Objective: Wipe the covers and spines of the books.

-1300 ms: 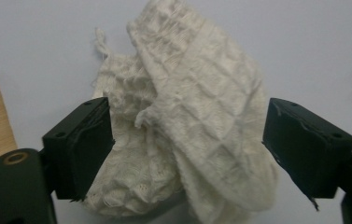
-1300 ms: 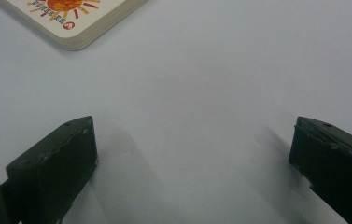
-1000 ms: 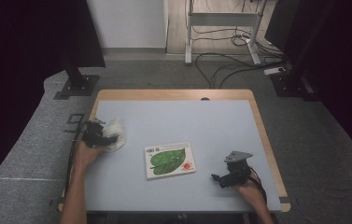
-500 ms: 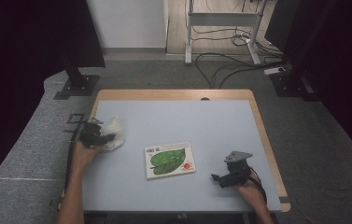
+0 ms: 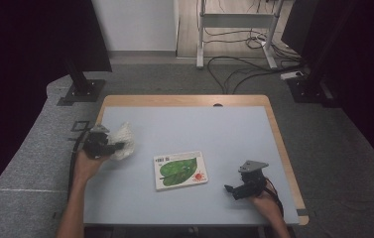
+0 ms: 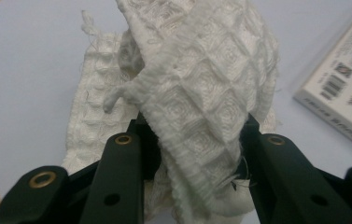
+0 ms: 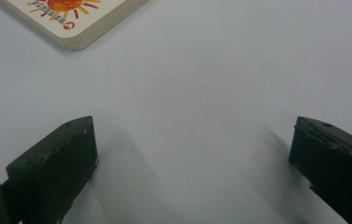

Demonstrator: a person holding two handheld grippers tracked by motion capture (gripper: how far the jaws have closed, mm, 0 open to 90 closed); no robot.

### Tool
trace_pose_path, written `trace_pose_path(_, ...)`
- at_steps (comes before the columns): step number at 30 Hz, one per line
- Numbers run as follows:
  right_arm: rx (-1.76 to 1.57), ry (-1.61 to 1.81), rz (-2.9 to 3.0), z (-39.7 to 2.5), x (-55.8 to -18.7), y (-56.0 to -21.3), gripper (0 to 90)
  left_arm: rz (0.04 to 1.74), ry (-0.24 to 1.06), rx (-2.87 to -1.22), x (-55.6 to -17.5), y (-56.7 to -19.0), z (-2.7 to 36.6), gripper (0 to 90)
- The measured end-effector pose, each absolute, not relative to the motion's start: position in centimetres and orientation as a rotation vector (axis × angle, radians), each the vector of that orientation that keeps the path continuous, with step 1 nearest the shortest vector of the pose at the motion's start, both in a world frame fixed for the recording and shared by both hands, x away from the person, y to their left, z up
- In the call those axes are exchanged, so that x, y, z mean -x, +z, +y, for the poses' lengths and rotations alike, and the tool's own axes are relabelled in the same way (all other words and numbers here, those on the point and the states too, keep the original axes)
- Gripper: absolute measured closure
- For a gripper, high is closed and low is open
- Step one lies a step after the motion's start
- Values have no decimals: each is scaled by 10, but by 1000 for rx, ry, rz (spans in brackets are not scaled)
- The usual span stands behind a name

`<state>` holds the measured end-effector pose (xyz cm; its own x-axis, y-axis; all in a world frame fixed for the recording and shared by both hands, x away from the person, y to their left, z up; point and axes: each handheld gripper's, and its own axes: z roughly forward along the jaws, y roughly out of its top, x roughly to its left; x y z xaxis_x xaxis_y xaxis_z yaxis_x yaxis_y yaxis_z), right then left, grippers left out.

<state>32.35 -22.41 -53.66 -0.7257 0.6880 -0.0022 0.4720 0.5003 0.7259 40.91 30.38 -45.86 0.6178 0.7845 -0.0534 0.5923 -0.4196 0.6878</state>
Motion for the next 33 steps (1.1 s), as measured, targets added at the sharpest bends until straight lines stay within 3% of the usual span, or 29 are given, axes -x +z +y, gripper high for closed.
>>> trace_pose_path(33, -976, 1055, 2456, -224, -323, -537, 3, 796, 283, -2255, -386, -462, 200, 611)
